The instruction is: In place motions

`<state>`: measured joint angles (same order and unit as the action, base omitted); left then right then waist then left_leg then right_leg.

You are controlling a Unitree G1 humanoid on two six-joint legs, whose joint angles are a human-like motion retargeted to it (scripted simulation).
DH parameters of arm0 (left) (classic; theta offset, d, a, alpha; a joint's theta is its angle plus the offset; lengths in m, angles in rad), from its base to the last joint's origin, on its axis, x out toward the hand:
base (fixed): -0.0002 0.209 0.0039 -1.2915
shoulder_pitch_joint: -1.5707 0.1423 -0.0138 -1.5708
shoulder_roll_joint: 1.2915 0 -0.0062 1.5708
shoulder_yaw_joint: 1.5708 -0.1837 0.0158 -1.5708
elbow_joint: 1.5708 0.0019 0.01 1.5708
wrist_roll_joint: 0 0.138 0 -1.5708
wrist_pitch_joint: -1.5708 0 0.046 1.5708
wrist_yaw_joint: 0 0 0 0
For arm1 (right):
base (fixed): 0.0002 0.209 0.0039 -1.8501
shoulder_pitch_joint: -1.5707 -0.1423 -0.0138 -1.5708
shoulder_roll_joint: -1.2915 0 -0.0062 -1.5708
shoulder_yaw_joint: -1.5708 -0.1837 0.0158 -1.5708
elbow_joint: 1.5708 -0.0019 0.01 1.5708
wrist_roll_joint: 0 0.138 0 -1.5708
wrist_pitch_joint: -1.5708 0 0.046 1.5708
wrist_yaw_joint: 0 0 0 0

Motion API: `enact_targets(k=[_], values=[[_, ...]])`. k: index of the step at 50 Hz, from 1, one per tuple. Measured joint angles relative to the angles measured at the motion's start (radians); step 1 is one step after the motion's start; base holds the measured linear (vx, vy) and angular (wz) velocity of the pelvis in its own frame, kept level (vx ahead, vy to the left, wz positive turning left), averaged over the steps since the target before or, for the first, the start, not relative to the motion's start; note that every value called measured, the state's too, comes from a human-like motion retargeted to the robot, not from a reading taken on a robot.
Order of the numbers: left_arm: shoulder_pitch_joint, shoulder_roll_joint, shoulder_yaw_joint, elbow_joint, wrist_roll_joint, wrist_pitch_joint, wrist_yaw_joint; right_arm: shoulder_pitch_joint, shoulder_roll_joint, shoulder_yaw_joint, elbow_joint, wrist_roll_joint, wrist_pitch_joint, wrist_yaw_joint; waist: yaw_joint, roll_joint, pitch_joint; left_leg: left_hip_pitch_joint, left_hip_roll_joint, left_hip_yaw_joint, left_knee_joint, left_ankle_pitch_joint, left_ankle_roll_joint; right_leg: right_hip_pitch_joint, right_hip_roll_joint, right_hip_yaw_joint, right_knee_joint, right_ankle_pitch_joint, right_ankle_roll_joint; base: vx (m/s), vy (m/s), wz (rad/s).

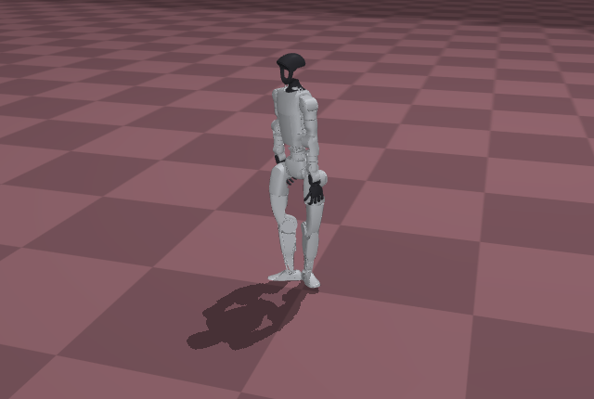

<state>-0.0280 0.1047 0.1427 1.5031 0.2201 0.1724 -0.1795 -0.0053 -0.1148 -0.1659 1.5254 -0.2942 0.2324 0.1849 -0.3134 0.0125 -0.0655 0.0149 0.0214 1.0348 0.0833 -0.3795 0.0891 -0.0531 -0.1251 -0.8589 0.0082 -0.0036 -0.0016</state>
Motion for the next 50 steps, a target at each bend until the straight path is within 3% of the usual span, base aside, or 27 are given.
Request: enact_targets(k=[15, 18, 20, 23, 25, 30, 33, 35, 36, 37, 38, 39, 40, 43, 50], values=[[-0.009, -0.04, -0.025, -0.04, 0.011, -0.018, -0.014, 0.012, 0.02, -0.006, -0.052, -0.03, -0.025, -0.006, -0.076, 0.07, -0.067, 0.007, 0.091, 0.063, 0.08, -0.002, -0.055, -0.056, 0.043, 0.104, 0.031, -0.058, -0.01, 0.26, -0.09, -0.33], [0.008, -0.03, -0.028, -0.046, 0.026, -0.02, 0.0, 0.004, 0.04, 0.02, -0.064, -0.01, -0.027, 0.003, -0.059, 0.024, -0.078, -0.006, 0.137, 0.02, 0.244, 0.009, 0.015, -0.053, 0.008, 0.151, 0.042, -0.063, -0.011, 0.26, -0.1, -0.62], [0.027, -0.023, -0.03, -0.044, 0.028, -0.023, 0.014, 0.0, 0.053, 0.041, -0.072, -0.016, -0.023, 0.014, -0.027, -0.021, -0.09, -0.05, 0.182, -0.05, 0.423, -0.023, 0.127, -0.055, -0.022, 0.205, 0.052, -0.06, -0.014, 0.33, -0.17, -1.28], [0.05, -0.014, -0.012, -0.01, -0.008, -0.028, 0.052, -0.017, 0.069, 0.093, -0.105, -0.06, -0.019, 0.037, 0.045, -0.039, -0.029, -0.094, 0.285, -0.278, 0.707, -0.062, 0.173, 0.007, 0.044, 0.314, 0.053, -0.071, -0.039, 0.3, -0.18, -2.0], [0.051, -0.02, 0.003, 0.01, -0.025, -0.029, 0.064, -0.028, 0.074, 0.12, -0.128, -0.079, -0.025, 0.044, 0.077, -0.048, -0.003, -0.146, 0.221, -0.414, 0.742, -0.047, 0.173, 0.015, 0.05, 0.358, 0.046, -0.053, -0.046, 0.03, 0.04, -1.69], [0.049, -0.038, 0.053, 0.043, -0.062, -0.024, 0.06, -0.074, 0.067, 0.177, -0.199, -0.132, -0.059, 0.084, 0.152, -0.066, 0.056, -0.174, 0.121, -0.46, 0.703, -0.04, 0.173, 0.021, 0.055, 0.451, 0.049, -0.026, -0.056, 0.0, 0.07, -1.71], [0.059, -0.046, 0.04, 0.042, -0.063, -0.025, 0.053, -0.086, 0.062, 0.17, -0.224, -0.15, -0.064, 0.122, 0.132, -0.04, 0.066, -0.253, -0.018, -0.631, 0.549, 0.048, 0.173, 0.017, 0.079, 0.463, 0.032, -0.008, -0.057, -0.03, 0.06, -0.67], [0.06, -0.041, 0.028, 0.042, -0.053, -0.024, 0.047, -0.084, 0.062, 0.159, -0.228, -0.145, -0.062, 0.127, 0.123, -0.021, 0.068, -0.277, -0.052, -0.719, 0.452, 0.11, 0.173, 0.014, 0.111, 0.473, 0.029, -0.011, -0.072, -0.03, -0.18, -0.28], [0.056, -0.036, 0.017, 0.038, -0.037, -0.024, 0.037, -0.085, 0.056, 0.147, -0.219, -0.128, -0.062, 0.12, 0.108, -0.017, 0.063, -0.302, -0.119, -0.863, 0.408, 0.107, 0.173, -0.001, 0.126, 0.467, 0.028, -0.01, -0.095, 0.0, -0.37, -0.2], [0.056, -0.031, 0.009, 0.034, -0.021, -0.024, 0.027, -0.083, 0.053, 0.14, -0.207, -0.112, -0.061, 0.113, 0.095, -0.011, 0.057, -0.3, -0.126, -0.895, 0.38, 0.108, 0.173, -0.007, 0.139, 0.468, 0.03, -0.014, -0.106, 0.14, -0.19, -0.34], [0.064, -0.028, 0.009, 0.032, -0.008, -0.024, 0.015, -0.074, 0.052, 0.139, -0.19, -0.099, -0.057, 0.105, 0.09, -0.002, 0.05, -0.243, -0.014, -0.699, 0.382, 0.118, 0.173, 0.004, 0.147, 0.486, 0.038, -0.026, -0.096, 0.2, 0.05, -0.79], [0.068, -0.026, 0.01, 0.027, 0.006, -0.025, 0.004, -0.069, 0.052, 0.139, -0.173, -0.087, -0.053, 0.095, 0.097, -0.005, 0.05, -0.232, -0.007, -0.674, 0.372, 0.115, 0.173, 0.008, 0.15, 0.511, 0.041, -0.025, -0.096, 0.14, 0.12, -1.16], [0.071, -0.024, 0.013, 0.021, 0.019, -0.025, -0.008, -0.066, 0.051, 0.139, -0.156, -0.075, -0.047, 0.085, 0.112, -0.013, 0.054, -0.243, -0.053, -0.735, 0.357, 0.107, 0.173, 0.008, 0.151, 0.538, 0.04, -0.018, -0.101, -0.03, 0.06, -0.69], [0.067, -0.009, 0.011, -0.002, 0.039, -0.024, -0.024, -0.056, 0.051, 0.115, -0.084, -0.037, -0.022, 0.034, 0.102, -0.034, 0.061, -0.154, -0.035, -0.619, 0.278, 0.132, 0.173, 0.03, 0.133, 0.544, 0.045, -0.026, -0.091, -0.01, 0.06, -0.29], [0.03, -0.005, 0.005, -0.033, 0.028, -0.025, -0.009, -0.009, 0.007, 0.068, 0.025, -0.075, -0.02, 0.001, 0.136, -0.055, 0.05, -0.087, -0.091, -0.638, 0.144, 0.153, 0.173, 0.037, 0.123, 0.56, 0.049, -0.033, -0.097, 0.04, -0.03, -0.05]])
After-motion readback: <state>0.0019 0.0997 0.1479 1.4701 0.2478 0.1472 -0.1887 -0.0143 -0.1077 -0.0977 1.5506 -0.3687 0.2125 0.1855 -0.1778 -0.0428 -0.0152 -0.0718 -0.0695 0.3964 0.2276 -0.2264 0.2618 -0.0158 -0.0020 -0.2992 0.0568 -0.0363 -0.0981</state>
